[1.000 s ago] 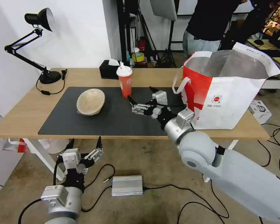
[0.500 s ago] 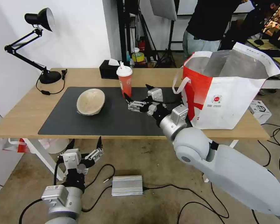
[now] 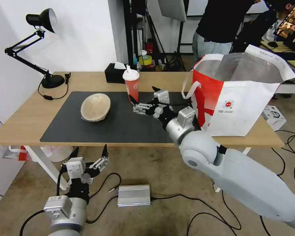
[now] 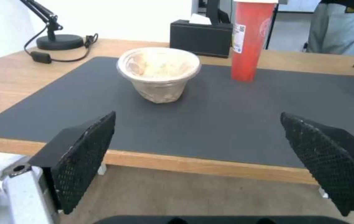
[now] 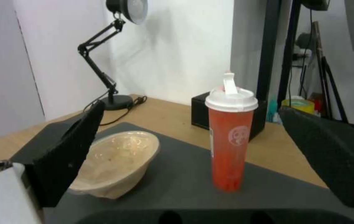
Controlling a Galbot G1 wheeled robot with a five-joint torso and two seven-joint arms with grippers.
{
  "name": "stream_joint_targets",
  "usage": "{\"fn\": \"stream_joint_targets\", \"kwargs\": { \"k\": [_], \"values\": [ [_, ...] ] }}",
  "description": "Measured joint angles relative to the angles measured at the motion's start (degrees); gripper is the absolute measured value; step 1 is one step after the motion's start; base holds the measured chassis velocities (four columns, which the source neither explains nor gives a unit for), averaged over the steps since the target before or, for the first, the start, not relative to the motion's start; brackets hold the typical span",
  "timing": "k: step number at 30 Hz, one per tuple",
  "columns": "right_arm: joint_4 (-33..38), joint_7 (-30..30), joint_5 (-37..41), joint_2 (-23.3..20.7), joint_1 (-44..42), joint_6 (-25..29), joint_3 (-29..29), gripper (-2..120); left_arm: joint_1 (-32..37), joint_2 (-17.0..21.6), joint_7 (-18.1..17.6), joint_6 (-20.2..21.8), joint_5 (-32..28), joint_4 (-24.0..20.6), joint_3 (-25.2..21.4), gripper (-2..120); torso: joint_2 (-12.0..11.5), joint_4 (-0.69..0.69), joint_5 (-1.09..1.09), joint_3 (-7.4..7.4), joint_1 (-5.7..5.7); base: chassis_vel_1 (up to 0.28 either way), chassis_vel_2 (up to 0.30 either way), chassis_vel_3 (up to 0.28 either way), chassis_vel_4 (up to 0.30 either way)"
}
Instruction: Pick up the trash from the table and place it into the takeout bag.
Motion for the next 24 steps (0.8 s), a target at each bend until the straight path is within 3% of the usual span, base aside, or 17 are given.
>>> {"fn": "stream_joint_targets", "kwargs": {
  "k": [24],
  "values": [
    [-2.77,2.61,1.05,2.37,1.70,-4.04,-0.47,100,-0.12,0.00,-0.12,-0.15,0.27,0.23,0.13,98,0.00,0.00,0.00,0.00,0.00,0.000,0.000,0.000,0.000]
  ]
}}
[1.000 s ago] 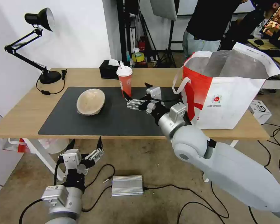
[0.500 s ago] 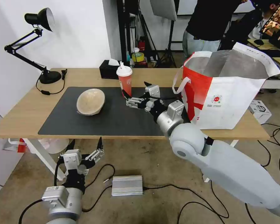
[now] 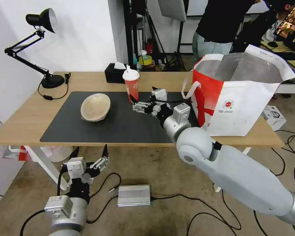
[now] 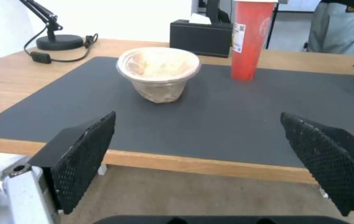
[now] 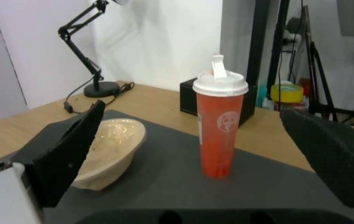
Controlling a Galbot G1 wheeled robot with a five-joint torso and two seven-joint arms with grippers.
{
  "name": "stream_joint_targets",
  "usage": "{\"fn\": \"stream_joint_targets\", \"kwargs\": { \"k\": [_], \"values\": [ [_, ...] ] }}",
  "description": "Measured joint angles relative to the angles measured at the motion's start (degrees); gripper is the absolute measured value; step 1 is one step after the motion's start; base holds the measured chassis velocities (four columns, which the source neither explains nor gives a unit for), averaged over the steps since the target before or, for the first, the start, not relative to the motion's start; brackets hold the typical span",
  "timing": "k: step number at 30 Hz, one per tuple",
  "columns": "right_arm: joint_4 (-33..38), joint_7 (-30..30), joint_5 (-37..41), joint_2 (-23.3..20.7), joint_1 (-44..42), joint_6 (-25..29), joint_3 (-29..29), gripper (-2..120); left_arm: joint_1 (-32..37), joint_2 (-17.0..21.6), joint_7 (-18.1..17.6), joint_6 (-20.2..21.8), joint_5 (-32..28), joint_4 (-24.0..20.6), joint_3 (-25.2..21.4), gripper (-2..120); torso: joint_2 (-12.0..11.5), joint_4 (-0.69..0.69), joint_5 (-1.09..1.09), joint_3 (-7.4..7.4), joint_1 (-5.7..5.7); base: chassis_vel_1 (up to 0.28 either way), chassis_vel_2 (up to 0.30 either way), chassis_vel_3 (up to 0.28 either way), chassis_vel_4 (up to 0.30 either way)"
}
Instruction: Pick up the trash from the table and place it into the takeout bag.
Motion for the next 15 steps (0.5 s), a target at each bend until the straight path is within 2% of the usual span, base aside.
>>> {"fn": "stream_joint_targets", "kwargs": {
  "k": [15],
  "values": [
    [-3.06,-0.07,0.12,1.71,1.23,-2.14,-0.37,100,-0.27,0.00,0.18,0.00,0.15,0.66,-0.05,98,0.00,0.00,0.00,0.00,0.00,0.000,0.000,0.000,0.000]
  ]
}}
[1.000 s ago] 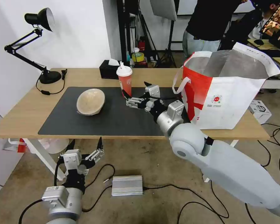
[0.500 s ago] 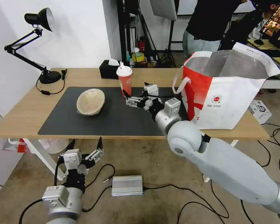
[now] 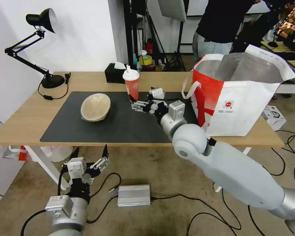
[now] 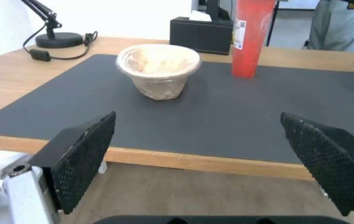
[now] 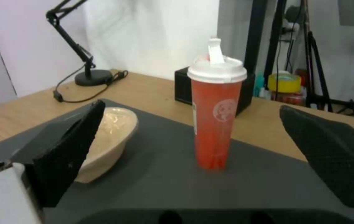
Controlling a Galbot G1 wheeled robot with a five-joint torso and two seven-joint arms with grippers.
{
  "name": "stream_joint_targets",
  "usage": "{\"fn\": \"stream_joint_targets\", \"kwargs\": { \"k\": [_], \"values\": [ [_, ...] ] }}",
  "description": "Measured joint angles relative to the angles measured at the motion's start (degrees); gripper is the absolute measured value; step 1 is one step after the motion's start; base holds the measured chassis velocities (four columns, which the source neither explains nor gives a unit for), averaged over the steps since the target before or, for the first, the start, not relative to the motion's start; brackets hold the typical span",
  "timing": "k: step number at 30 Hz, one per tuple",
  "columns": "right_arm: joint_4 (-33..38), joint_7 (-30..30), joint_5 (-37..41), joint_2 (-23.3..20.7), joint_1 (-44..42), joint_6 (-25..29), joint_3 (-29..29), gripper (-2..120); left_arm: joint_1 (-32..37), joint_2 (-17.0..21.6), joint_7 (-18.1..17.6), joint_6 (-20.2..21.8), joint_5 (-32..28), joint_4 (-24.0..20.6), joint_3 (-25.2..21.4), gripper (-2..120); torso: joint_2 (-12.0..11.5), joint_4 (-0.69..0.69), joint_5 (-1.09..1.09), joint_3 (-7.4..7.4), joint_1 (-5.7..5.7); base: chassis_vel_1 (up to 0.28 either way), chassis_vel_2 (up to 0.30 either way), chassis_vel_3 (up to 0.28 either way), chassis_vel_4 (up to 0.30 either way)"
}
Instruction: Pick up the trash from the table and place it into the takeout bag.
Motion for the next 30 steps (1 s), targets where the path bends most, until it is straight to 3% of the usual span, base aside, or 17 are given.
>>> {"fn": "stream_joint_targets", "kwargs": {
  "k": [30],
  "values": [
    [-4.72,-1.28,-0.64,2.57,2.55,-0.63,-0.75,100,0.28,0.00,-0.06,0.05,0.01,0.12,0.14,98,0.00,0.00,0.00,0.00,0.00,0.000,0.000,0.000,0.000]
  ]
}}
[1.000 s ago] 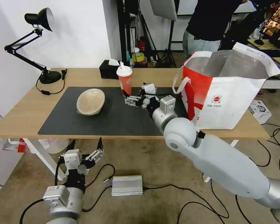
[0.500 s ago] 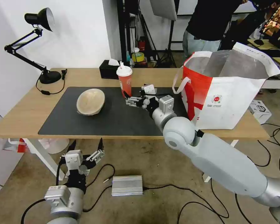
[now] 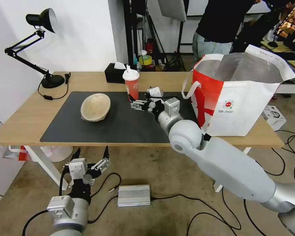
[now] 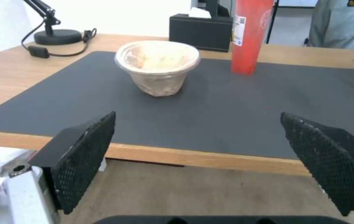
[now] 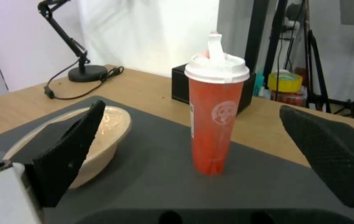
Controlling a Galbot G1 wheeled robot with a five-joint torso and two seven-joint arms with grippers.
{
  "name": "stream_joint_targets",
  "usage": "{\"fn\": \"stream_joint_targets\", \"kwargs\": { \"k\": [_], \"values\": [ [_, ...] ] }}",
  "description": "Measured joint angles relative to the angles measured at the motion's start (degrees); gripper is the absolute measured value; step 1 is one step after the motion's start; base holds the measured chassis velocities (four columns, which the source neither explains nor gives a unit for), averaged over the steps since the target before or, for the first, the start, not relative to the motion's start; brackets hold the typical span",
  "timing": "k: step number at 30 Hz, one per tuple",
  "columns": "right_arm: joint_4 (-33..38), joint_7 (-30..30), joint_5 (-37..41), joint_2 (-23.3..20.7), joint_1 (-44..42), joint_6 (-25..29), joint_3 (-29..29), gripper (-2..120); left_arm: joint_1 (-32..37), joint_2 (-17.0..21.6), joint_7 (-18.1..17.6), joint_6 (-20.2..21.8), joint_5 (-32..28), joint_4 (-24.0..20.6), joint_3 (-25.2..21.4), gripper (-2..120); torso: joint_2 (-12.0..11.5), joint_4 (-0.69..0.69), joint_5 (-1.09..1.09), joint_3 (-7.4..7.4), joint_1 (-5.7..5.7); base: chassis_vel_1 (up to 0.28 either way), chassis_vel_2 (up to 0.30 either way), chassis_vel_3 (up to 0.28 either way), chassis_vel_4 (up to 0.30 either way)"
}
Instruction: Pick up the trash from the table and place it into the takeout bag.
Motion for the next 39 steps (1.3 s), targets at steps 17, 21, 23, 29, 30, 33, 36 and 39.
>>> {"fn": "stream_joint_targets", "kwargs": {
  "k": [17,21,23,29,30,33,36,39],
  "values": [
    [-4.10,-0.87,0.16,2.32,2.90,-0.52,-0.85,100,0.05,0.00,-0.07,-0.12,0.26,-0.10,-0.02,98,0.00,0.00,0.00,0.00,0.00,0.000,0.000,0.000,0.000],
    [-4.80,-0.87,0.15,2.89,3.37,-0.71,-1.02,100,0.05,0.00,-0.07,-0.11,0.27,-0.10,-0.02,98,0.00,0.00,0.00,0.00,0.00,0.000,0.000,0.000,0.000],
    [-5.80,-0.87,0.13,3.46,4.00,-0.87,-1.34,100,0.06,0.00,-0.07,-0.11,0.29,-0.10,-0.04,98,0.00,0.00,0.00,0.00,0.00,0.000,0.000,0.000,0.000],
    [-7.07,-0.85,0.07,4.45,4.82,-1.07,-1.52,100,0.14,0.00,-0.07,-0.12,0.31,-0.16,-0.12,98,0.00,0.00,0.00,0.00,0.00,0.000,0.000,0.000,0.000],
    [-7.25,-0.78,0.06,4.65,4.93,-1.16,-1.55,100,0.14,0.00,-0.07,-0.11,0.32,-0.16,-0.14,98,0.00,0.00,0.00,0.00,0.00,0.000,0.000,0.000,0.000],
    [-7.83,-0.45,-0.01,5.28,5.13,-1.55,-1.57,100,0.12,0.00,-0.07,-0.11,0.34,-0.16,-0.15,98,0.00,0.00,0.00,0.00,0.00,0.000,0.000,0.000,0.000],
    [-8.59,-0.24,-0.11,5.65,5.18,-1.72,-1.57,100,0.05,0.00,-0.07,-0.09,0.35,-0.16,-0.14,98,0.00,0.00,0.00,0.00,0.00,0.000,0.000,0.000,0.000],
    [-9.23,-0.25,-0.11,5.75,5.22,-1.72,-1.56,100,-0.03,0.00,-0.07,-0.05,0.35,-0.16,-0.14,98,0.00,0.00,0.00,0.00,0.00,0.000,0.000,0.000,0.000]
  ]
}}
